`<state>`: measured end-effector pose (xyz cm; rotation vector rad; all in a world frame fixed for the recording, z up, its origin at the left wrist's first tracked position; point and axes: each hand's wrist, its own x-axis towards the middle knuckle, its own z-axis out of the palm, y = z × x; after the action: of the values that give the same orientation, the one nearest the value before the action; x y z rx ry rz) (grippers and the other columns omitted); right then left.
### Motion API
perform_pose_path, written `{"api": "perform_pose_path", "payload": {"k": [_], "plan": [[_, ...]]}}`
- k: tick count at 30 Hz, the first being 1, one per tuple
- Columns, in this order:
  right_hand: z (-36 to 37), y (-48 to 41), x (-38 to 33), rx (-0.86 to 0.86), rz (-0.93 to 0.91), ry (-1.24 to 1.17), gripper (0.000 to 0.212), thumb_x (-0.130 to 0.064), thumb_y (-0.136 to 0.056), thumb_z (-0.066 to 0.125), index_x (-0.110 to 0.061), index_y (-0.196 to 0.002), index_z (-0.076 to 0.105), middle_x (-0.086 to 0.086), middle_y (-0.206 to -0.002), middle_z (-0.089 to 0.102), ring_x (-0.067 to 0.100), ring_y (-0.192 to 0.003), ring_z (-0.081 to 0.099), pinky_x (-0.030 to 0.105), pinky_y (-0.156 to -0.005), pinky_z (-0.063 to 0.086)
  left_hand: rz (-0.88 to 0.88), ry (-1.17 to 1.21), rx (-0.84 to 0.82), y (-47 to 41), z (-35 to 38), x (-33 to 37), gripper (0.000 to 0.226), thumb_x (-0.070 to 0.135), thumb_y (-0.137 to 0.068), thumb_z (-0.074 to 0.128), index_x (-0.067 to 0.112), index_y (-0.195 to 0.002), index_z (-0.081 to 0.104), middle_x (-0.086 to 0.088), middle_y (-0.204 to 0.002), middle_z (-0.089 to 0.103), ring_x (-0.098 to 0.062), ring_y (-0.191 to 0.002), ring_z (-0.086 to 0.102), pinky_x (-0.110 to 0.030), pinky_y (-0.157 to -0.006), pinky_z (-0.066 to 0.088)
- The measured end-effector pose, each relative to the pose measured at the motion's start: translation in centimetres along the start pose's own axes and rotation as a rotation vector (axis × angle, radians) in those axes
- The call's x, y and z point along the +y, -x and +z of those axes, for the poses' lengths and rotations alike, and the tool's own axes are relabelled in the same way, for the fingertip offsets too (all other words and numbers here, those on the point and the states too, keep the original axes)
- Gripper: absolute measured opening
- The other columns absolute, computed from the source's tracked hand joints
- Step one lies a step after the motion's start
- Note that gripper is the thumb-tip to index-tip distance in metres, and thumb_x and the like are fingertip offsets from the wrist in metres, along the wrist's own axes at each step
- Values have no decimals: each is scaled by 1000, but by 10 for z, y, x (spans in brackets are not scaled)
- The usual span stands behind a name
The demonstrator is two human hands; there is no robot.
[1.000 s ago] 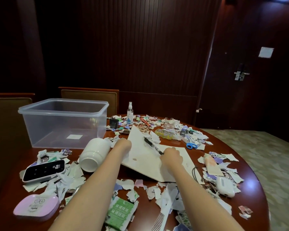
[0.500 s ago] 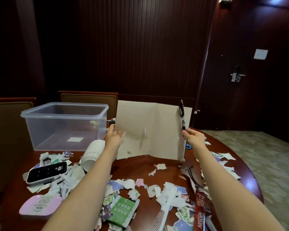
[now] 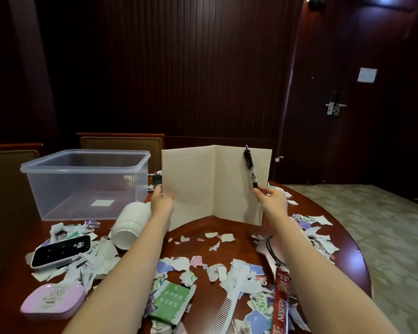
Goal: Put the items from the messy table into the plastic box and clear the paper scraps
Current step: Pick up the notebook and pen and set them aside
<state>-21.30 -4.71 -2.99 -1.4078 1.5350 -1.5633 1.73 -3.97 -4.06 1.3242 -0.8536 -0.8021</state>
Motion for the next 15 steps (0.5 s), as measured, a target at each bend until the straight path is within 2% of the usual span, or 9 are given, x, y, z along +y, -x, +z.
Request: {"api": "perform_pose_path", "payload": {"k": [6, 10, 12, 15], "plan": [[5, 0, -17, -65, 30, -106, 39, -24, -84, 69, -4, -118, 65, 9, -120, 64, 21, -117, 54, 27, -91, 38, 34, -44, -20, 0, -2, 9, 31, 7, -99, 39, 11, -128, 49, -13, -128, 55, -29, -117, 52, -35, -89, 44], [12, -1, -32, -40, -47, -47, 36, -22, -82, 71, -4, -113, 68, 10, -109, 69, 17, -98, 61, 25, -84, 46, 15, -21, -87, 8, -5, 24, 31, 6, -98, 41, 14, -127, 48, -9, -120, 57, -27, -110, 55, -36, -83, 47], [14, -2, -40, -29, -82, -24, 35, -20, -81, 72, -5, -112, 69, 8, -104, 70, 16, -94, 63, 23, -81, 46, 23, 61, -140, 10, -7, 30, 24, 4, -97, 41, 15, -116, 51, -9, -110, 58, -25, -98, 58, -39, -81, 50], [17, -4, -52, -27, -97, -43, 33, -21, -80, 73, -7, -110, 70, 5, -99, 70, 16, -95, 64, 24, -84, 48, 78, 178, -209, 9, -11, 35, 15, 13, -96, 41, 17, -93, 55, -7, -95, 60, -30, -94, 59, -38, -78, 49]]}}
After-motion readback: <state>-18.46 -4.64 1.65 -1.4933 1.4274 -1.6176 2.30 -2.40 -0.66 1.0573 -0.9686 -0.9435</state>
